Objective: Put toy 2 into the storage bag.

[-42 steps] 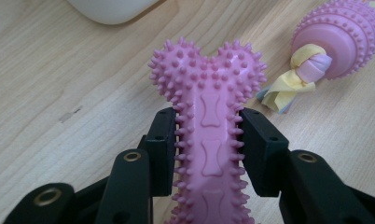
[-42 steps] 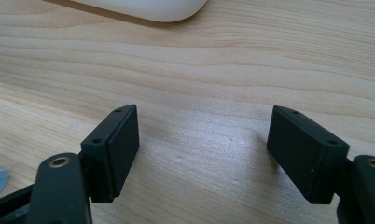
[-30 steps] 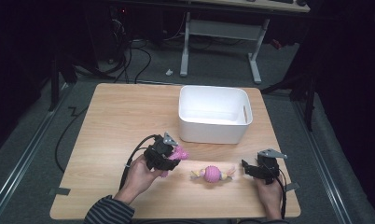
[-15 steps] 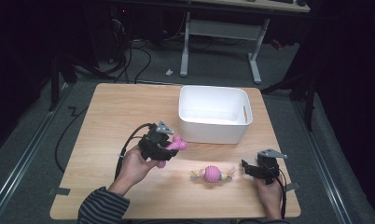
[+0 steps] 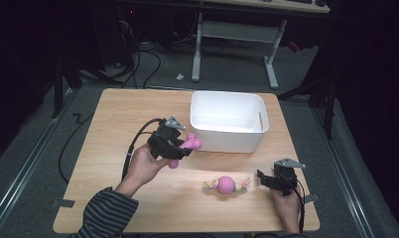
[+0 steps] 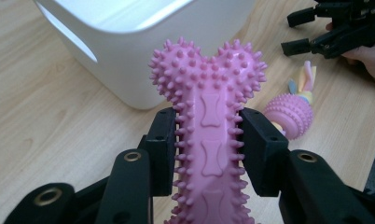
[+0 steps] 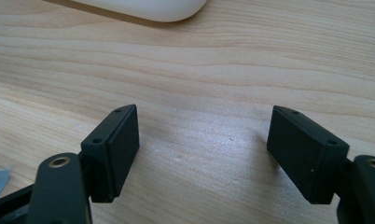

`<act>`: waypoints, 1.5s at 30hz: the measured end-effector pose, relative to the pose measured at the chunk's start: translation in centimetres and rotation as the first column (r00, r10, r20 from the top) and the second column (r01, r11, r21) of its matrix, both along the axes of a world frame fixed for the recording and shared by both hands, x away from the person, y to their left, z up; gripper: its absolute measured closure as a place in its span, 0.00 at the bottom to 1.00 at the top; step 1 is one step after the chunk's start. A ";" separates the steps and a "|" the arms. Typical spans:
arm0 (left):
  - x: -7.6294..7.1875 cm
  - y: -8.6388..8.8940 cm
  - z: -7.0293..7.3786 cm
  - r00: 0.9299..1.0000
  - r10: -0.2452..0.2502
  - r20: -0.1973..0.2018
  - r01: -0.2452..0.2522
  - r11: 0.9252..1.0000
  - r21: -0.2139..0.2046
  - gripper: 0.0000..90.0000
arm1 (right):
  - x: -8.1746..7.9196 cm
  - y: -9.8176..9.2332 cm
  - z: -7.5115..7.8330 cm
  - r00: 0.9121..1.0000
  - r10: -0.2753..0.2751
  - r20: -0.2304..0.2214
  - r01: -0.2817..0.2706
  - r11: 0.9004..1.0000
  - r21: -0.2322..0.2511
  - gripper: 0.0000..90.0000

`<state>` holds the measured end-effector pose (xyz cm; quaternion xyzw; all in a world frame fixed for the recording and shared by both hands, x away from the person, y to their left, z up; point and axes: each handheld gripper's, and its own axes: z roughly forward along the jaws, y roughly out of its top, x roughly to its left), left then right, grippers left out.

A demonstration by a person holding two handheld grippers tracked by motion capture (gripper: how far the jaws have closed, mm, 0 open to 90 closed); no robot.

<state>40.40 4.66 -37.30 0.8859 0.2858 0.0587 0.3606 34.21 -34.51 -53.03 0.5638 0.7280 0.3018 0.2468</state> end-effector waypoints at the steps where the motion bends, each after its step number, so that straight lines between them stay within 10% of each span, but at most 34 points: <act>1: 0.0 0.0 0.0 1.000 0.000 0.000 0.000 1.000 0.000 0.65 | 0.0 0.0 0.0 1.000 0.000 0.000 0.000 1.000 0.001 0.28; 45: 6.2 -4.7 5.2 0.999 -0.045 -0.005 0.045 0.999 -0.021 0.65 | 0.0 0.0 0.0 1.000 0.001 0.000 -0.001 1.000 0.001 0.28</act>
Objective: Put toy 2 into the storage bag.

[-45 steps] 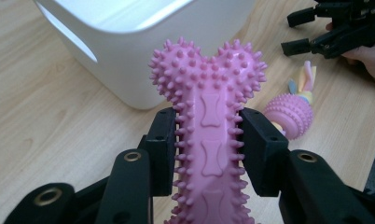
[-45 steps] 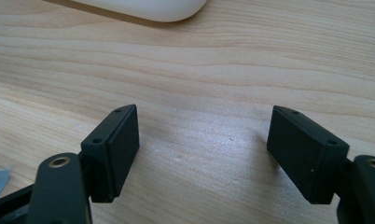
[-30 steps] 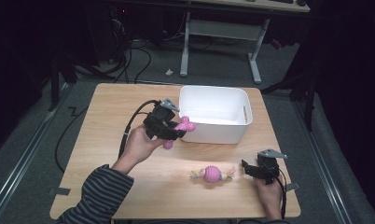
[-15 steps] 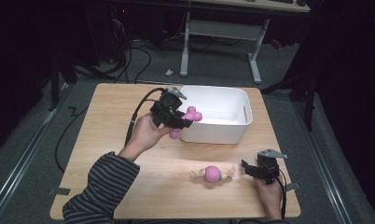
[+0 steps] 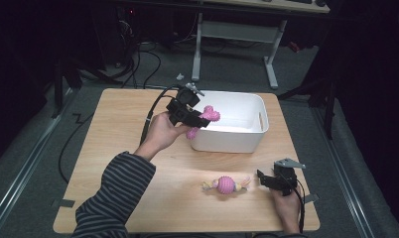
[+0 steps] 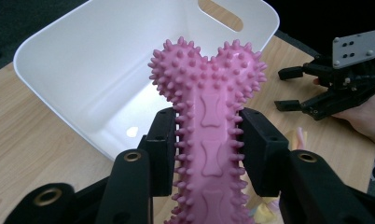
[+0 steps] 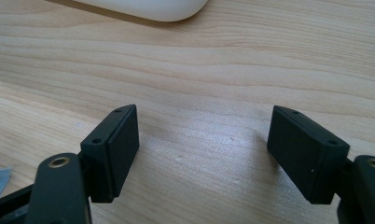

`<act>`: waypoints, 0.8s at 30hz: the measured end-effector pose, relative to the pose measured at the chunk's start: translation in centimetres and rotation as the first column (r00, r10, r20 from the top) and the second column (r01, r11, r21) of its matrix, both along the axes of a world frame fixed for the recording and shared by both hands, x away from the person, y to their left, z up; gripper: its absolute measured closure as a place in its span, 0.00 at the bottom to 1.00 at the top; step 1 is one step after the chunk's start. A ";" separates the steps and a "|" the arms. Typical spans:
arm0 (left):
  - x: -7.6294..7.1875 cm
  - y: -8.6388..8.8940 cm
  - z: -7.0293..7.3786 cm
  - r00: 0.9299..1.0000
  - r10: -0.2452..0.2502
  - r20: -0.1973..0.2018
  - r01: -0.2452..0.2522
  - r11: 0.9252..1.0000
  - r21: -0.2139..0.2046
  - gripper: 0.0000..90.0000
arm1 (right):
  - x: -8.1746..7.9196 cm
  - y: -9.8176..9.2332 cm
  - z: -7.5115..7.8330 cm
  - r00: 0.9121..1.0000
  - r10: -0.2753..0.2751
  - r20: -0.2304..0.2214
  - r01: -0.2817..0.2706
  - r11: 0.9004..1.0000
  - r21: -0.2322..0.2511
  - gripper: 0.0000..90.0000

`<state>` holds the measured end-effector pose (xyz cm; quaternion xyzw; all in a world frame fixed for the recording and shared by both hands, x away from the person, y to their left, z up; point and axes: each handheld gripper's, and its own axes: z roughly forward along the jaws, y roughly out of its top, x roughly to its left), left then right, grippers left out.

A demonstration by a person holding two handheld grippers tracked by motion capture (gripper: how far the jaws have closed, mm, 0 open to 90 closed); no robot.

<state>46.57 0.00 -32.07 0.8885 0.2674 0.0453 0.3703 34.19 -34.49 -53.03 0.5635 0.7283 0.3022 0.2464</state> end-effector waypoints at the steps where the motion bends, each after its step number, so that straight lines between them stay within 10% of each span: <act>1: 0.2 -0.3 0.0 1.000 0.000 0.013 0.000 1.000 0.003 0.65 | 0.0 0.0 0.0 1.000 0.000 0.000 0.000 1.000 0.000 0.28; 24: 2.5 -2.7 -0.8 1.000 -0.021 0.013 0.021 1.000 0.012 0.65 | 0.0 0.0 0.0 1.000 -0.001 0.000 0.001 1.000 0.000 0.28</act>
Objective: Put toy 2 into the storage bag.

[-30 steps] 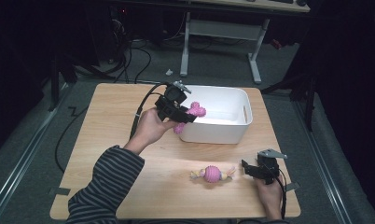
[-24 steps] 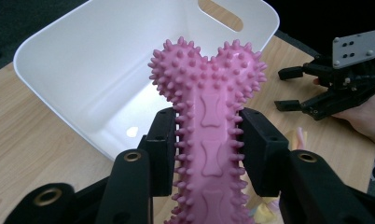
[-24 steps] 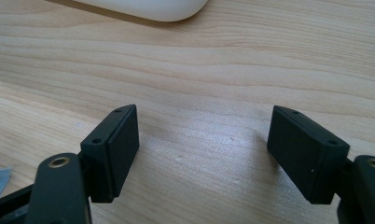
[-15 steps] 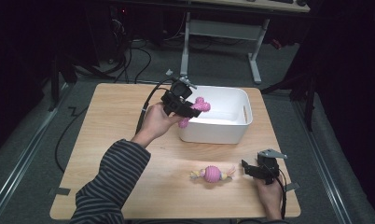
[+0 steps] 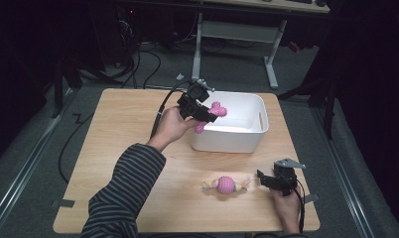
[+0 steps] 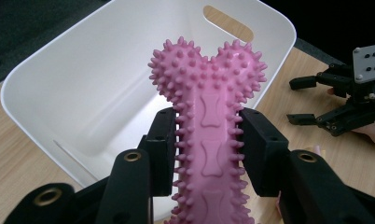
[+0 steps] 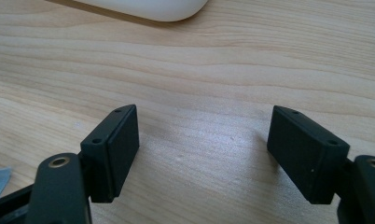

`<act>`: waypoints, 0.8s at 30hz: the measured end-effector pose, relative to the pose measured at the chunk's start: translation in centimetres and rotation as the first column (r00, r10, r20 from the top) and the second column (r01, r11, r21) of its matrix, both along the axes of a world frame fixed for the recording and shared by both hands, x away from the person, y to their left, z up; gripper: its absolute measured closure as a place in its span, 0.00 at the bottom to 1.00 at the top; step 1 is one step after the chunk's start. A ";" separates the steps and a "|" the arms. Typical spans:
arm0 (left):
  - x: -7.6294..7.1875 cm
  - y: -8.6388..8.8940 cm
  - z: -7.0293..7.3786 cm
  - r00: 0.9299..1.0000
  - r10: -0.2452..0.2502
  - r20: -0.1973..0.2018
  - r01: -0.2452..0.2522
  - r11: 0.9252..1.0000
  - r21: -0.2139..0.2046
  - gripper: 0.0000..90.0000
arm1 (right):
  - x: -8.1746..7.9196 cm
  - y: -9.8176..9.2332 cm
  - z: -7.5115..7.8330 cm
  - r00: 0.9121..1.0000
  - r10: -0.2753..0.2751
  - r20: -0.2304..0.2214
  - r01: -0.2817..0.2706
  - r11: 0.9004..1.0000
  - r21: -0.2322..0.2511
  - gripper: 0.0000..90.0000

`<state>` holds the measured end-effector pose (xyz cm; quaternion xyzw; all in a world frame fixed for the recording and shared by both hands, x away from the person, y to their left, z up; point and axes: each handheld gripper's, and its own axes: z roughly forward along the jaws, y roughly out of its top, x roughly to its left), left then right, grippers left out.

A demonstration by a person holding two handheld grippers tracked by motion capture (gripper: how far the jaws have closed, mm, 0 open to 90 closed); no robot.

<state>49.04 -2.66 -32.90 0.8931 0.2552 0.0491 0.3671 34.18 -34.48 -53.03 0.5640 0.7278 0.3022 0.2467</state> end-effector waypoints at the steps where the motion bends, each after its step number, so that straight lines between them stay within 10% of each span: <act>1: 0.1 -0.1 0.0 1.000 -0.003 0.002 0.003 1.000 0.000 0.65 | 0.0 0.0 0.0 1.000 0.000 0.000 0.000 1.000 0.000 0.28; 24: 2.2 -3.2 -1.5 1.000 0.005 -0.002 -0.005 1.000 0.030 0.65 | 0.0 0.0 0.0 1.000 -0.001 0.000 0.001 1.000 0.002 0.28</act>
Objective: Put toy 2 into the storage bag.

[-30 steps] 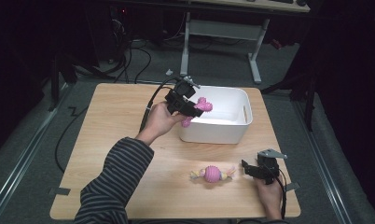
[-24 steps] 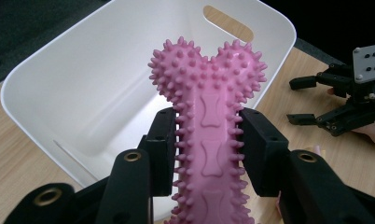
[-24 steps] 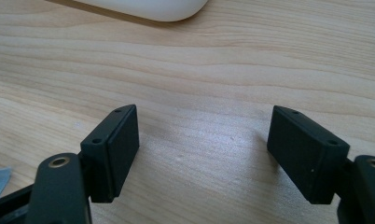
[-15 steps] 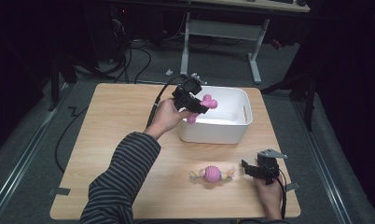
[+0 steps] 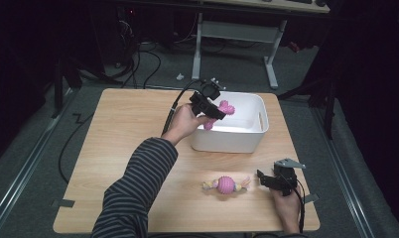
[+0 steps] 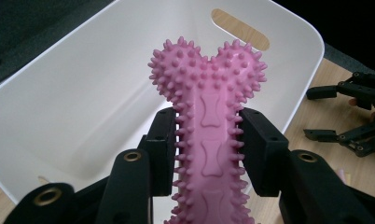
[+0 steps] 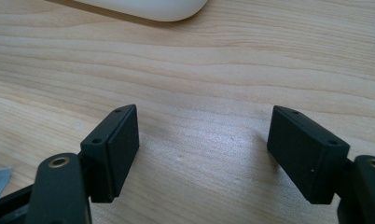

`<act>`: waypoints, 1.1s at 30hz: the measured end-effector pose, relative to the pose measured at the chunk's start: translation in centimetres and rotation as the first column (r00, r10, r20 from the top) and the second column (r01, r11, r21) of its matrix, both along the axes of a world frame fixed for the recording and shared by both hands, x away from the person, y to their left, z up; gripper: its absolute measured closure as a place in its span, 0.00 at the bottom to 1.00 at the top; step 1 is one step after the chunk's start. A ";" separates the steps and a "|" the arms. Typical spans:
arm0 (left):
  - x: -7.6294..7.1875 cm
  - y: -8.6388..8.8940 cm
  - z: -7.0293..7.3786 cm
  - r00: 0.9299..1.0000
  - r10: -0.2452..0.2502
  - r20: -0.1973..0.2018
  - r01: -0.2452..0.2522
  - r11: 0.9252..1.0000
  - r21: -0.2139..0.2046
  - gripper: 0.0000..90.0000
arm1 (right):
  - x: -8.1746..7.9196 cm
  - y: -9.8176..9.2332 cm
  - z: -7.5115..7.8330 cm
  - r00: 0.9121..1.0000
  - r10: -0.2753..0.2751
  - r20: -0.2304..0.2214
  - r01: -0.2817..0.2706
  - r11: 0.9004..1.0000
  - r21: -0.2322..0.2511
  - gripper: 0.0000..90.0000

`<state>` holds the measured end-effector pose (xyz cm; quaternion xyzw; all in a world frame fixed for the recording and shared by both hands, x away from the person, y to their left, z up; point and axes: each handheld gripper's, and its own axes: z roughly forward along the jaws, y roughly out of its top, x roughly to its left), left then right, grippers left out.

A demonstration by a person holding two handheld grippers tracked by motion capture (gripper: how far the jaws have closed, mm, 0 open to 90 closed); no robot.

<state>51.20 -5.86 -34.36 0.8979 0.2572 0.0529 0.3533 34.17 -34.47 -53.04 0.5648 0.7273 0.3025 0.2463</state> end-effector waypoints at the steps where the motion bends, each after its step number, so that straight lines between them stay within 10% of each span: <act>1: 0.1 -0.1 -0.1 1.000 0.004 0.002 -0.004 1.000 -0.002 0.65 | 0.0 0.0 0.0 1.000 0.000 0.000 0.000 1.000 0.000 0.28; 33: 2.3 -1.5 -2.8 0.999 0.048 0.009 -0.049 0.997 0.068 0.65 | 0.0 0.0 0.0 1.000 0.001 0.000 -0.001 1.000 -0.002 0.28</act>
